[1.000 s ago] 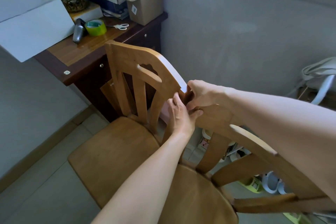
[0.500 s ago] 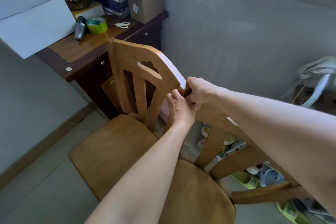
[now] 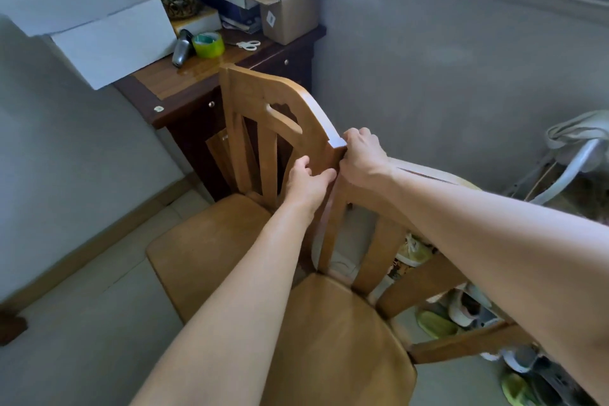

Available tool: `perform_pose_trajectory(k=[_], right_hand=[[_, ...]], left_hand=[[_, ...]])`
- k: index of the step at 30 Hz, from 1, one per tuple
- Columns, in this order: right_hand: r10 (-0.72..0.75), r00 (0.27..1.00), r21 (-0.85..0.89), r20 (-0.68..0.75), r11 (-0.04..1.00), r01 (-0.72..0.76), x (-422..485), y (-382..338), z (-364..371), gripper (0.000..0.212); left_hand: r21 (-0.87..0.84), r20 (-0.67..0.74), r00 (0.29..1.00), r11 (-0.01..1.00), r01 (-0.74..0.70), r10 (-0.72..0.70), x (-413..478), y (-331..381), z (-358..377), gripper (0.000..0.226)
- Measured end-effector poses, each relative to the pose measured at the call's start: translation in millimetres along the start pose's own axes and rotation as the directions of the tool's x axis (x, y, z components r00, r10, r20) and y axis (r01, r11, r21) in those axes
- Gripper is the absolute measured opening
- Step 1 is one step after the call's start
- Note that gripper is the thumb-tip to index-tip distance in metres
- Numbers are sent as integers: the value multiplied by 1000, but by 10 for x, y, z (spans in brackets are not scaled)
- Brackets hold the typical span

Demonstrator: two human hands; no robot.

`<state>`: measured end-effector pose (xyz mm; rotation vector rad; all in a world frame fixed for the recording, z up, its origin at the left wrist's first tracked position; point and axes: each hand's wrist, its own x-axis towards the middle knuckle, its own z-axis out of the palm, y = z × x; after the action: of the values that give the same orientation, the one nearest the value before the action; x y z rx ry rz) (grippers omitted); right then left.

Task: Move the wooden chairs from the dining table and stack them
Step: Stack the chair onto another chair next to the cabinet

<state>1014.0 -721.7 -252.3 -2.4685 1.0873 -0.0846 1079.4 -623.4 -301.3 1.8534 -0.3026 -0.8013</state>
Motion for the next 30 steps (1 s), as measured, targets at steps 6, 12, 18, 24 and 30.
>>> perform_pose_trajectory(k=[6, 12, 18, 24, 30], right_hand=[[-171, 985, 5, -16, 985, 171, -403, -50, -50, 39], [-237, 970, 106, 53, 967, 231, -788, -212, 34, 42], [-225, 970, 374, 89, 911, 177, -1202, -406, 158, 44], [-141, 976, 549, 167, 835, 26, -1635, -689, 361, 43], [-161, 970, 643, 181, 766, 7, -2347, -1120, 556, 39]], left_hand=[[-177, -120, 991, 983, 41, -63, -529, -50, -243, 59], [-265, -229, 962, 960, 87, -150, -989, -306, -544, 55], [-282, -259, 952, 955, 86, -162, -1342, -319, -627, 52], [-424, -322, 924, 904, 55, -207, -1809, -417, -944, 45], [-632, -416, 854, 775, -26, -311, -2610, -770, -1564, 38]])
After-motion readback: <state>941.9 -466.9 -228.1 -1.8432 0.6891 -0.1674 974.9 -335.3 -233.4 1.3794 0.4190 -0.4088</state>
